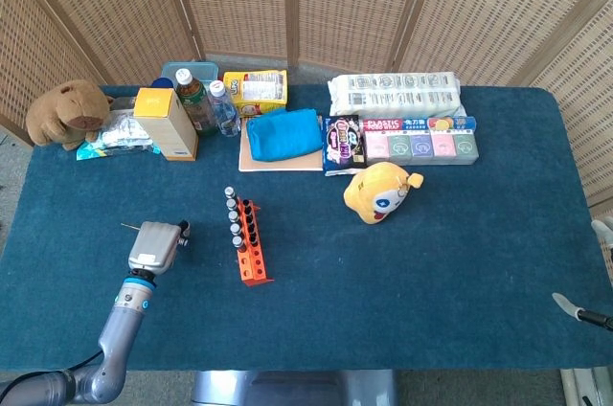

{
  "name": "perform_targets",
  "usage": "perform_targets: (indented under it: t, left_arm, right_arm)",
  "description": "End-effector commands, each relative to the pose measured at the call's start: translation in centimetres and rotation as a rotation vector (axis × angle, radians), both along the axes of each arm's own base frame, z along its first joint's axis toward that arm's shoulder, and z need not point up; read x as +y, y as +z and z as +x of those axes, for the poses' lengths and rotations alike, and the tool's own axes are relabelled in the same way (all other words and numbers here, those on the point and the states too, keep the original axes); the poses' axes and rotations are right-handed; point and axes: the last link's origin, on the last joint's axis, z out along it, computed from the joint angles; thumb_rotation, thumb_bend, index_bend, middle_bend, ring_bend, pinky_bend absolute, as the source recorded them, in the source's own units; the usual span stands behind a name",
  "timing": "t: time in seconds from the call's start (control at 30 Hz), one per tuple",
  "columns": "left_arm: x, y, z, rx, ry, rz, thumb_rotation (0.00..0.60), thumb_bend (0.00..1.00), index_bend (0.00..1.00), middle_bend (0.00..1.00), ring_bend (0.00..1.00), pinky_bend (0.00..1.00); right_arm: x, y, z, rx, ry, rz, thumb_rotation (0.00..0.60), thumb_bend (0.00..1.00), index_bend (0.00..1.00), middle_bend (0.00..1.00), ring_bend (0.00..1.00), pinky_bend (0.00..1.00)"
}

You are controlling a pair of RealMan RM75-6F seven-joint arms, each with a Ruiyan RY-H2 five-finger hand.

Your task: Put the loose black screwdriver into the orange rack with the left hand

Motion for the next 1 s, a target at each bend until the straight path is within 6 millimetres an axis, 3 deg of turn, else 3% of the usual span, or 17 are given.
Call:
perform_targets:
  t: [0.03,0.53,1.0]
  left_arm:
    - [0.0,-0.2,0.2,0.003,-0.002,0.000,0.600,0.37,0.41,1.00,1.00,1.00]
    - [0.3,-0.9,0.2,0.029,0.013,0.002,0.600,0.37,0.42,1.00,1.00,1.00]
    - [0.1,-1.4,-0.4,0.044,0.016,0.015,0.600,0.38,0.54,1.00,1.00,1.00]
  right_arm:
    - [0.0,0.1,-0.1,0.001,0.000,0.002,0.600,0.09,0.08,0.03,0.00,0.00]
    - [0.0,0.2,-0.2,-0.010,0.000,0.004,0.600,0.09,0.08,0.03,0.00,0.00]
    - [0.1,0.4,-0.1,-0.018,0.010,-0.005,0.600,0.09,0.08,0.03,0.00,0.00]
